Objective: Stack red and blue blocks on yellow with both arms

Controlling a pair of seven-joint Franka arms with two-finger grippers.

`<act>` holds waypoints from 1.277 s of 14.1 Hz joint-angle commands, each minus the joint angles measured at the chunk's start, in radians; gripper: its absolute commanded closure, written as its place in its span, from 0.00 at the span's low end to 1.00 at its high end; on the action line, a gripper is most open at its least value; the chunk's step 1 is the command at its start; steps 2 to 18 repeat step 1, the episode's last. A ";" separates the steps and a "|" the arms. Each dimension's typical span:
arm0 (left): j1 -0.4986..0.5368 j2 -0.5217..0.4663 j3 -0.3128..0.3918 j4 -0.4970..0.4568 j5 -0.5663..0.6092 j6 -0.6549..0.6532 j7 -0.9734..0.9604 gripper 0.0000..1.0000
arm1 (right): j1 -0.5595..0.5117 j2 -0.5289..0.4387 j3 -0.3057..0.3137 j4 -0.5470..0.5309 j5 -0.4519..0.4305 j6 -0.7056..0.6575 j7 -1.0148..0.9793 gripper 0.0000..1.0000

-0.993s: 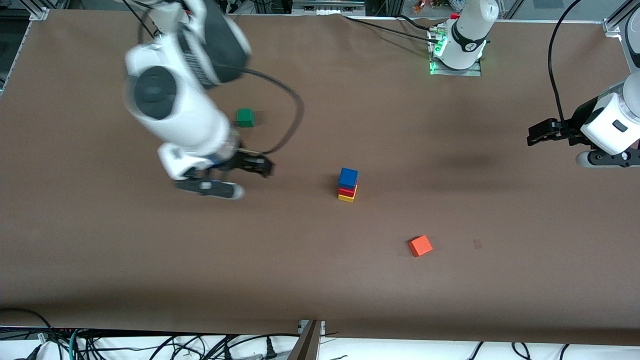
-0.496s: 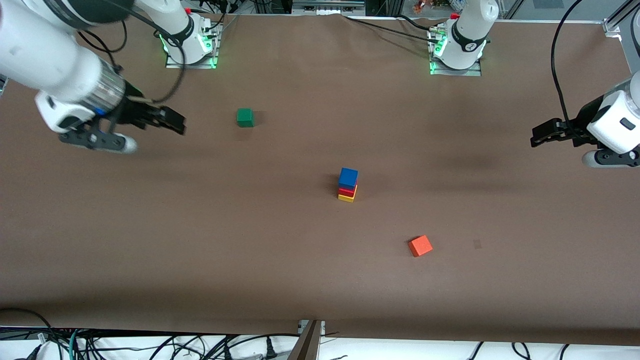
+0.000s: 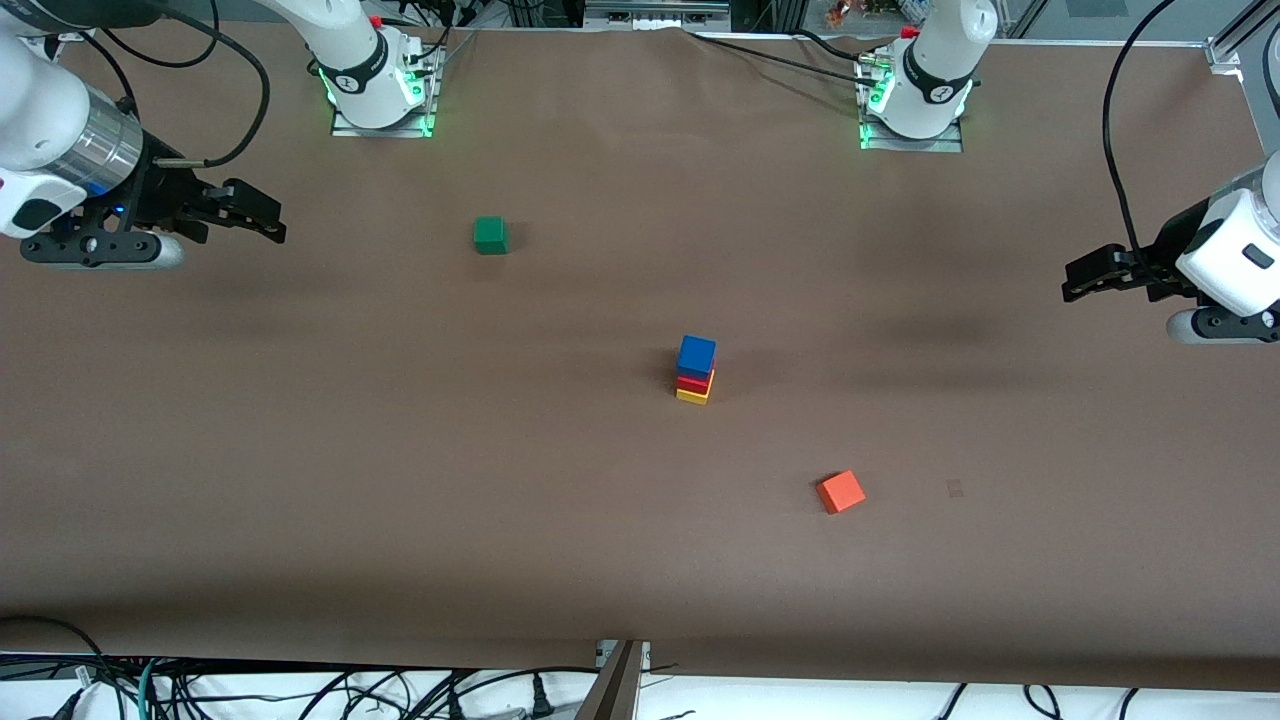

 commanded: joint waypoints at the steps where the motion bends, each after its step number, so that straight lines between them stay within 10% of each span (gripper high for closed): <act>1: 0.000 0.014 0.004 0.033 -0.010 -0.011 0.018 0.00 | -0.019 0.033 0.029 0.061 -0.030 -0.005 -0.026 0.00; 18: 0.000 0.014 0.004 0.033 -0.010 -0.011 0.018 0.00 | -0.019 0.033 0.029 0.061 -0.030 -0.005 -0.026 0.00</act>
